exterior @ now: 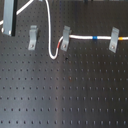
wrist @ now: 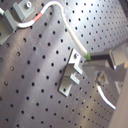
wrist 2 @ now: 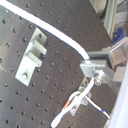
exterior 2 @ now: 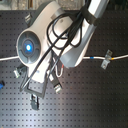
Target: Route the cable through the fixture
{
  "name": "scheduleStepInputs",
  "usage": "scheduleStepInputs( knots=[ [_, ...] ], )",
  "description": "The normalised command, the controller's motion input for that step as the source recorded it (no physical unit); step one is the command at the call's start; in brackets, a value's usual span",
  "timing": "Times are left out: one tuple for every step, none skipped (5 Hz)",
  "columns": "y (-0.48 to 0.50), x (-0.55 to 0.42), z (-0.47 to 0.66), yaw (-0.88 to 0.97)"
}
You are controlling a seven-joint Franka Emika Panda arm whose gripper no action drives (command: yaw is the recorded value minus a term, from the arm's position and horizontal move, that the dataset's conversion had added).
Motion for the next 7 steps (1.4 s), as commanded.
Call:
scheduleStepInputs(
  knots=[
    [-0.066,-0.235,0.33,0.01],
    [-0.325,-0.574,0.34,0.12],
    [0.457,-0.329,0.21,-0.22],
    [0.587,0.007,0.43,-0.47],
    [0.555,0.102,0.63,-0.48],
    [0.500,-0.243,0.52,-0.46],
    [0.054,-0.366,0.06,-0.23]
  ],
)
